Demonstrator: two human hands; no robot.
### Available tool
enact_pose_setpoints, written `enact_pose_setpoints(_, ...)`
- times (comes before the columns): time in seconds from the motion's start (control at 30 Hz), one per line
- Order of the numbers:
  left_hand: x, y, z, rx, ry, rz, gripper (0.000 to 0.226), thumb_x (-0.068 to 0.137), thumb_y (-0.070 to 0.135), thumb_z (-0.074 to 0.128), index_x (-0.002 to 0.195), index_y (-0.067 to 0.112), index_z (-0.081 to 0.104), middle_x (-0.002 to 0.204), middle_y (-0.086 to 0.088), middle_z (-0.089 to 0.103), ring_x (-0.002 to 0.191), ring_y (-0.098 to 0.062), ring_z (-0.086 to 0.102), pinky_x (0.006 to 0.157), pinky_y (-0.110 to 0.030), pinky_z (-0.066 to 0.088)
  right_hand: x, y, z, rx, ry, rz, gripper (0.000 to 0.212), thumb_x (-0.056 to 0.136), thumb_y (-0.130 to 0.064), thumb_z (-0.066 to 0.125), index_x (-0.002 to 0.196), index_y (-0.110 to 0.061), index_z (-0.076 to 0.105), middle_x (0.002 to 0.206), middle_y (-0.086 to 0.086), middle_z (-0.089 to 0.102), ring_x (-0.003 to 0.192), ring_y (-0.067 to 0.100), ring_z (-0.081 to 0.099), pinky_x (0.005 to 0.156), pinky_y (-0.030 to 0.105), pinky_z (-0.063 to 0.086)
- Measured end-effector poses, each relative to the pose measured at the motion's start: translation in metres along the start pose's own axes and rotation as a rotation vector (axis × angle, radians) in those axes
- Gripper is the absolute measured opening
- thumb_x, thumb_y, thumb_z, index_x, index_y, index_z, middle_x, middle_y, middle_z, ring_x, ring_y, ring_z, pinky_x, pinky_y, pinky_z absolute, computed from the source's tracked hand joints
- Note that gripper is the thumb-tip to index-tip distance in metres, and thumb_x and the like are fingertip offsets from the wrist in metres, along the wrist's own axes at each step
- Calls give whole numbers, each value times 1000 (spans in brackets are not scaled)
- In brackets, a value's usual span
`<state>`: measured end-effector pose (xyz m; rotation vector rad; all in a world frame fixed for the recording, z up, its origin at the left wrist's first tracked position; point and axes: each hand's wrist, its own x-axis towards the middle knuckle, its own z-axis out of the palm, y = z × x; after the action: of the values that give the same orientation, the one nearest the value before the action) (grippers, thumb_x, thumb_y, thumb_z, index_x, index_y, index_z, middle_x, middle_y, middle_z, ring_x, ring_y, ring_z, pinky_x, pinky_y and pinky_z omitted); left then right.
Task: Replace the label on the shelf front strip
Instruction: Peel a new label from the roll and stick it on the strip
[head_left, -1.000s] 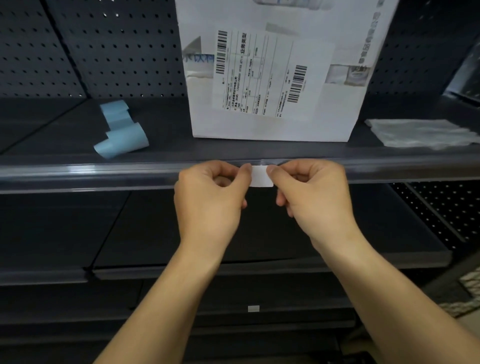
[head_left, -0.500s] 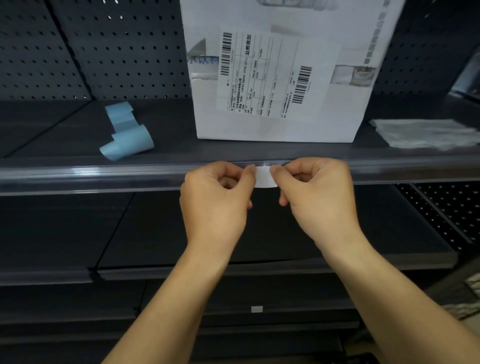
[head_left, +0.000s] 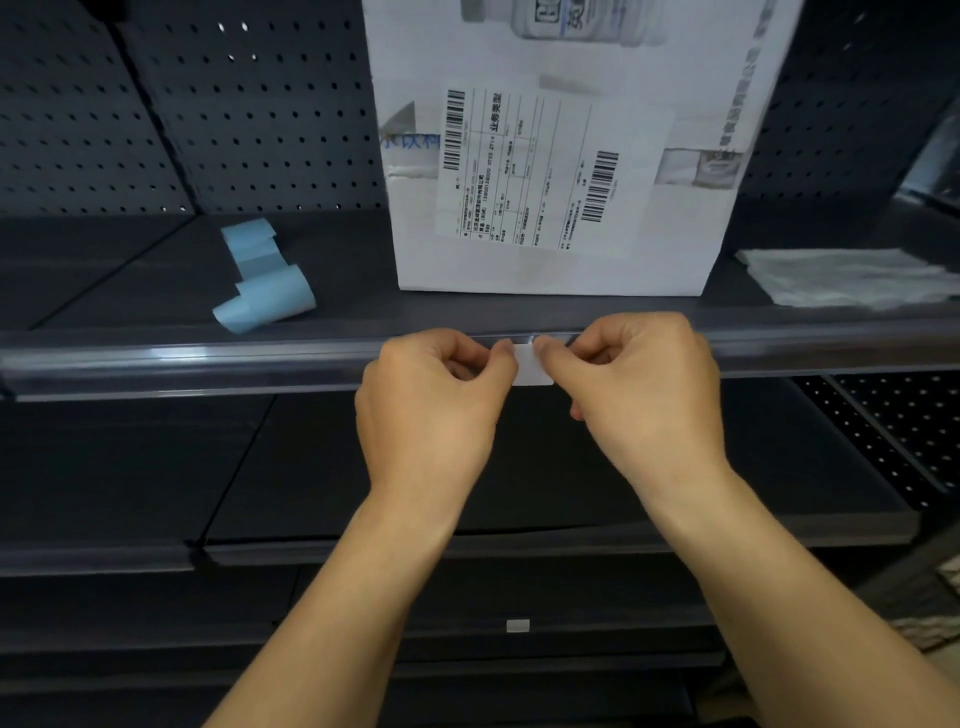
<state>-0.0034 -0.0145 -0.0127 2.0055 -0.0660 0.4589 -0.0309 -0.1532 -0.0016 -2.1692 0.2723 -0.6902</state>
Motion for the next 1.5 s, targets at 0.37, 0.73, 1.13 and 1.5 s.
enact_pose_setpoints(0.37,18,-11,-36,124,161,470,6,89,25,75,93,22,73,89,7,68,90,-19,61,81,-48,52,4,12,-29,-7,185,-277,12,89,-33,73,87,-23,69,78,-12,67,80,7,63,77,24,53)
enact_pose_setpoints(0.73,37,-15,-19,297,-56,539,21,85,52,73,96,35,74,95,16,69,103,-11,55,90,-30,24,31,15,-4,-242,-30,-479,21,82,-55,69,88,-35,66,90,-19,60,93,5,55,92,31,30)
enact_pose_setpoints(1.13,40,-20,-22,236,-118,514,11,85,45,74,94,39,74,94,18,64,101,-10,55,90,-28,24,36,19,-7,-146,-107,-445,16,83,-47,74,86,-32,69,91,-17,64,95,3,56,100,34,35)
enact_pose_setpoints(1.5,45,-15,-31,195,-204,472,4,88,39,72,90,42,74,90,21,65,97,-2,54,97,-14,23,33,18,-17,-171,-175,-497,12,85,-45,66,92,-36,68,96,-21,62,101,2,55,105,37,37)
